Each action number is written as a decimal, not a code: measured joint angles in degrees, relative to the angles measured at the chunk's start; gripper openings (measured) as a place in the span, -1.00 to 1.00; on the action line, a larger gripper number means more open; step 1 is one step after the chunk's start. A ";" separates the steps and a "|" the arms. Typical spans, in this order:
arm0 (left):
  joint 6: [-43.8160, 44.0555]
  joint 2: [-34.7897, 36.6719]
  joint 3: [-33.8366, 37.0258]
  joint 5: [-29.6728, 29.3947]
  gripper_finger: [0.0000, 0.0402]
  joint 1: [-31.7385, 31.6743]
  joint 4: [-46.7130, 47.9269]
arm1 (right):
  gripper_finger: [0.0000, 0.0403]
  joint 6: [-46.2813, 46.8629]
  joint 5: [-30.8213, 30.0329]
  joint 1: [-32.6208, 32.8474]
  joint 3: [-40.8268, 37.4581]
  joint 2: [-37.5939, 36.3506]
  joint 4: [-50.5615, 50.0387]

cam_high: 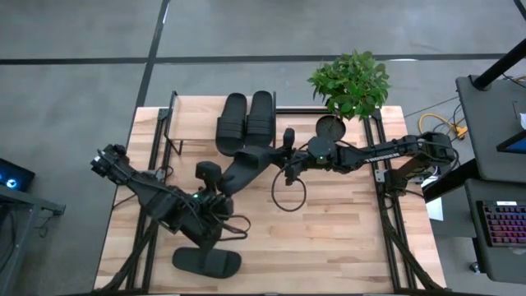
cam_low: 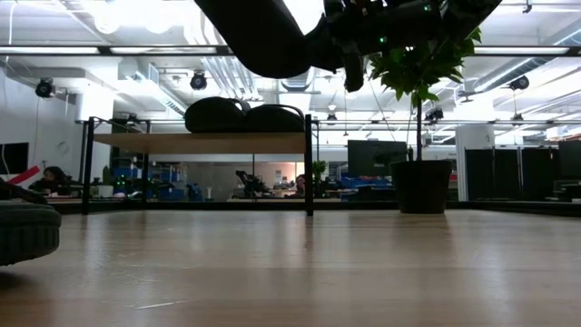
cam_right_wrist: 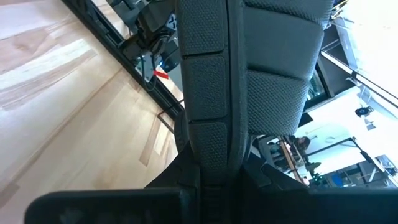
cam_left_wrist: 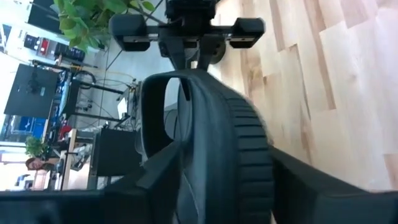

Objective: Pick and place slides into the shelf
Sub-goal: Put the top black slipper on the shelf

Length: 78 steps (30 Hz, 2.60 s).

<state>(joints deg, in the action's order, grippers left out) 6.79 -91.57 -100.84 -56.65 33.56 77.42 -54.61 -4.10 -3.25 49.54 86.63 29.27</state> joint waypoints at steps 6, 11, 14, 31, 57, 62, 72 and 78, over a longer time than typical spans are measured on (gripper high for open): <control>-1.10 0.00 0.07 0.51 -0.78 -2.21 -0.23 | -0.81 0.14 -0.34 0.22 0.02 0.01 0.31; -1.63 -0.04 0.07 -0.53 -0.83 -2.56 -0.31 | -0.81 0.92 -0.70 0.24 0.48 0.02 0.08; -1.57 -0.04 0.07 -1.24 -0.83 -2.56 -0.22 | -0.68 2.36 -1.13 0.24 0.84 0.00 0.06; 9.39 2.81 0.37 -9.23 -0.84 -2.49 12.51 | -0.14 8.37 -16.39 0.37 1.88 -2.28 0.06; 7.57 11.34 16.26 -17.17 -0.84 -19.22 12.51 | -0.20 18.23 -16.96 0.39 1.81 -8.50 -5.31; 9.74 16.67 24.75 -10.22 -0.84 -20.94 12.69 | -0.23 18.83 -16.97 0.39 1.81 -8.50 -7.45; 14.83 24.70 38.98 -12.75 -0.84 -21.36 12.62 | -0.25 18.78 -16.98 0.37 1.81 -8.50 -8.34; 16.84 22.92 42.72 -11.12 -0.84 -22.85 12.55 | -0.27 18.96 -16.96 0.37 1.79 -8.50 -8.33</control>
<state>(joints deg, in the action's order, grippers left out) 23.64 -68.65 -58.11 -67.77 10.71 89.97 -35.65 -21.06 -2.87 51.33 78.13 20.93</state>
